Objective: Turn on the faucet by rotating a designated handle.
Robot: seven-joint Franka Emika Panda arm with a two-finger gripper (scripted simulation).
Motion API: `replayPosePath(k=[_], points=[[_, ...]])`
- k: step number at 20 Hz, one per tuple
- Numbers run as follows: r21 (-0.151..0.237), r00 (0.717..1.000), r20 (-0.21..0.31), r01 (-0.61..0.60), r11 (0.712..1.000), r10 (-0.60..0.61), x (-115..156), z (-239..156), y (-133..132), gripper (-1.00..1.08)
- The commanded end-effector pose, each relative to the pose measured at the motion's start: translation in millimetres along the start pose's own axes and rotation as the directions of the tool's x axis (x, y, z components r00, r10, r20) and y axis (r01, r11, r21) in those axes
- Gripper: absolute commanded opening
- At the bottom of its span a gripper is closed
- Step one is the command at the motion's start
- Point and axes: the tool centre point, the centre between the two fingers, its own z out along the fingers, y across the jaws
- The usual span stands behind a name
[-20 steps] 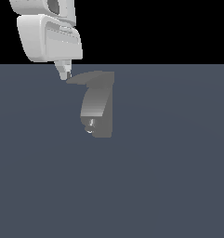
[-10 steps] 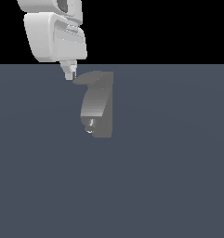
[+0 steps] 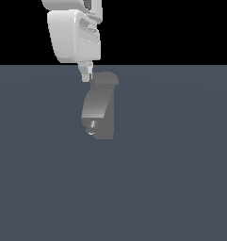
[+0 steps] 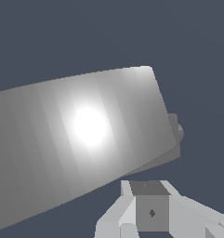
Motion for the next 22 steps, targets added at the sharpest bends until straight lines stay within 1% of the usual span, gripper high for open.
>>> replayPosePath(k=[1,6,7,8,22], points=[[-0.022,0.999,-0.004,-0.033,0.999,0.033,30.1,9.6,2.3,-1.00],[-0.029,0.999,-0.006,-0.034,0.999,0.034,57.3,12.1,6.2,-1.00],[-0.029,0.999,-0.006,-0.034,0.999,0.034,57.3,12.1,6.2,-1.00],[0.003,1.000,-0.003,-0.007,1.000,0.007,38.1,0.1,-0.5,-1.00],[-0.016,1.000,-0.005,-0.023,1.000,0.023,97.1,8.1,-40.6,-1.00]])
